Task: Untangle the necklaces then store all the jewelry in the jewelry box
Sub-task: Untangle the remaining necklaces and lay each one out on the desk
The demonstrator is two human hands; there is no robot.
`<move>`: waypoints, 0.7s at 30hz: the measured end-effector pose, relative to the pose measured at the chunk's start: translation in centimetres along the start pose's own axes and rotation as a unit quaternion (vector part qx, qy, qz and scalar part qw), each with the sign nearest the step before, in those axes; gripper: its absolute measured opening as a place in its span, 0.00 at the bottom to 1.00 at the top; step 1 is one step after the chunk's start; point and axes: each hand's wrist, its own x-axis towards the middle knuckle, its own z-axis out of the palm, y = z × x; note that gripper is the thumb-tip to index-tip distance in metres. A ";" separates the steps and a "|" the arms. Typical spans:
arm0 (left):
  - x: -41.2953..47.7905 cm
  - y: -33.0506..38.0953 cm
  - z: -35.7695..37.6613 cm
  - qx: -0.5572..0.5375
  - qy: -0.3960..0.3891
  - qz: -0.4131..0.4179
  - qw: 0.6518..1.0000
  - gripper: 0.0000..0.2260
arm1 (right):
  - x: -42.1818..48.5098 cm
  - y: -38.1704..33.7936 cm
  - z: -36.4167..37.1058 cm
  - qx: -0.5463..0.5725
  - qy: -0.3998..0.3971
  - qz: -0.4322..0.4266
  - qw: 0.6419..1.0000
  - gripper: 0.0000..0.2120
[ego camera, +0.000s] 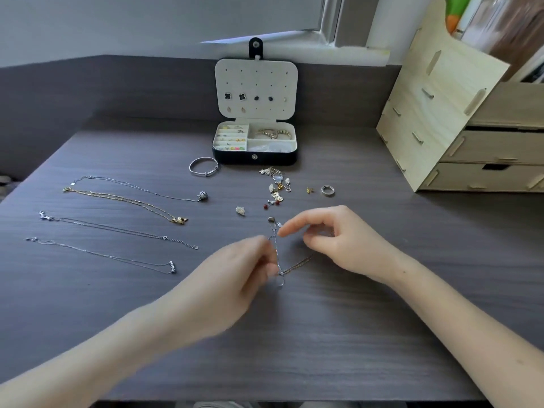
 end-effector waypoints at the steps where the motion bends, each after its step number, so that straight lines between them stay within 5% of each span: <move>1: 0.6 0.3 -0.6 -0.063 -0.010 -0.037 0.997 0.10 | 0.0 -0.4 0.1 0.055 -0.013 0.008 0.998 0.23; 4: 2.9 1.0 -2.6 -0.172 0.032 -0.046 0.983 0.10 | 0.5 -1.0 0.5 0.164 -0.063 -0.003 0.985 0.24; 7: 4.7 0.8 -4.8 -0.231 0.085 -0.050 0.968 0.09 | 1.5 -1.3 0.9 0.183 -0.051 0.015 0.982 0.12; 14: 4.6 -2.5 -10.8 -0.175 0.205 -0.078 0.960 0.08 | 3.7 -2.0 0.1 0.175 -0.020 0.040 0.984 0.07; 21: 2.6 -8.9 -16.0 -0.194 0.217 -0.231 0.928 0.07 | 7.3 -3.6 0.7 0.084 -0.036 0.071 0.993 0.07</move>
